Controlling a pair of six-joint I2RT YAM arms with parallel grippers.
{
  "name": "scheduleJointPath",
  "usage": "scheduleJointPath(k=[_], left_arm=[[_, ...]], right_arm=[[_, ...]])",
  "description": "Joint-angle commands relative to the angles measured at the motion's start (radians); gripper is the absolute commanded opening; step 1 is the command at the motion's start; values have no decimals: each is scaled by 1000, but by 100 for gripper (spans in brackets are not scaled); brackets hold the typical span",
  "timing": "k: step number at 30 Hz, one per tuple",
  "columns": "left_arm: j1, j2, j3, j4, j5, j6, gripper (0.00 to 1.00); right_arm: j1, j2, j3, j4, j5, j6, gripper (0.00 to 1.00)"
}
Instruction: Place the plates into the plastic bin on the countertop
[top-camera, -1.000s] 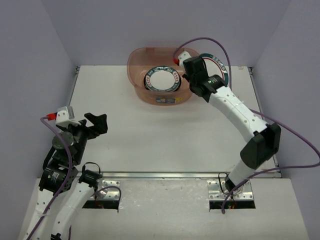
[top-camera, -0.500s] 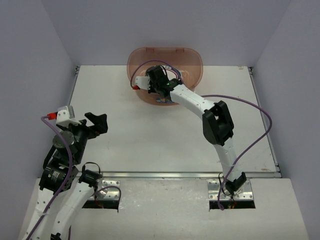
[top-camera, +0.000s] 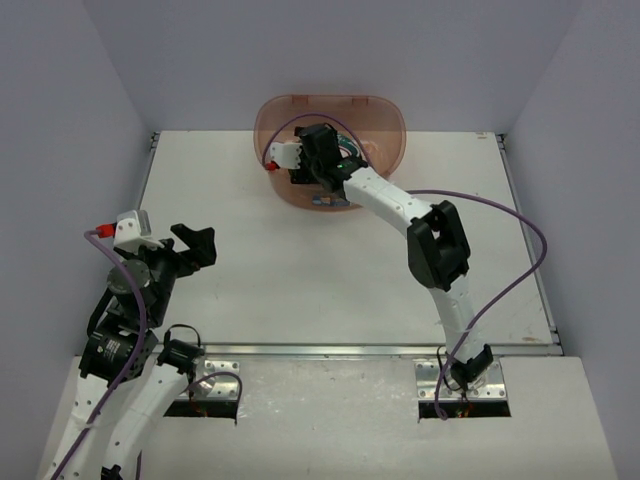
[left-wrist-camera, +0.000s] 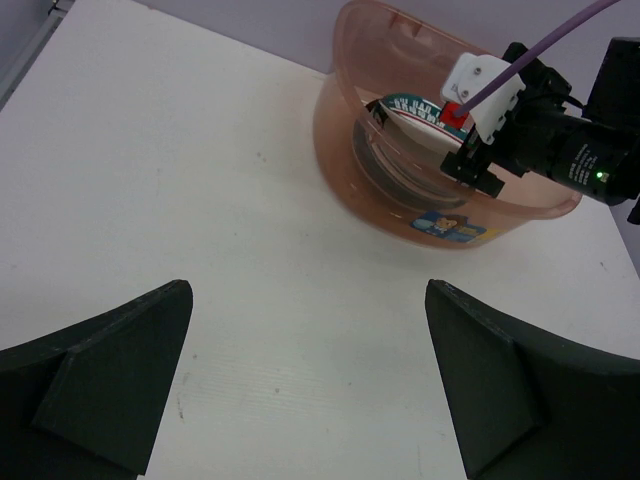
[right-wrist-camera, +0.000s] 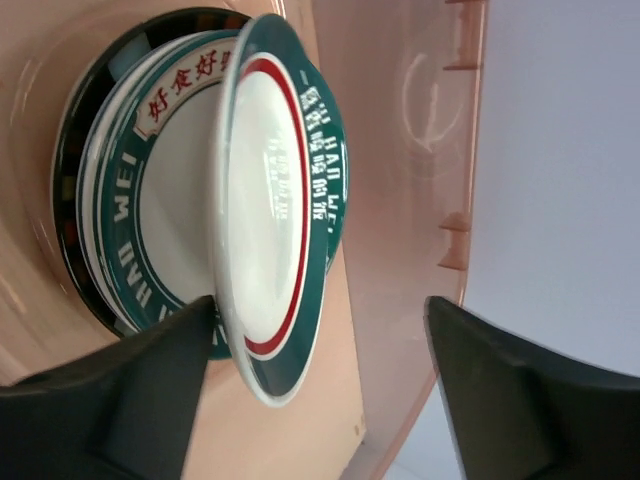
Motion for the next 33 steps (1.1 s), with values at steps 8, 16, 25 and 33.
scheduleJointPath(k=[8,16,25,33], left_arm=[[-6,18,4,32,-3,-6,100],[-7,33,5,33,-1,-6,100],[-7,280,121,-17,-26,14,100],[-6,506,333,-32,-110,39,100]], right_arm=[[-45,-58,227,-565,-302,123,94],[-91,-102,248,-527,-371,378,99],[-95,-564,-72,-332,-34,960,99],[-313,-1126,-800,-317,6,1256,99]])
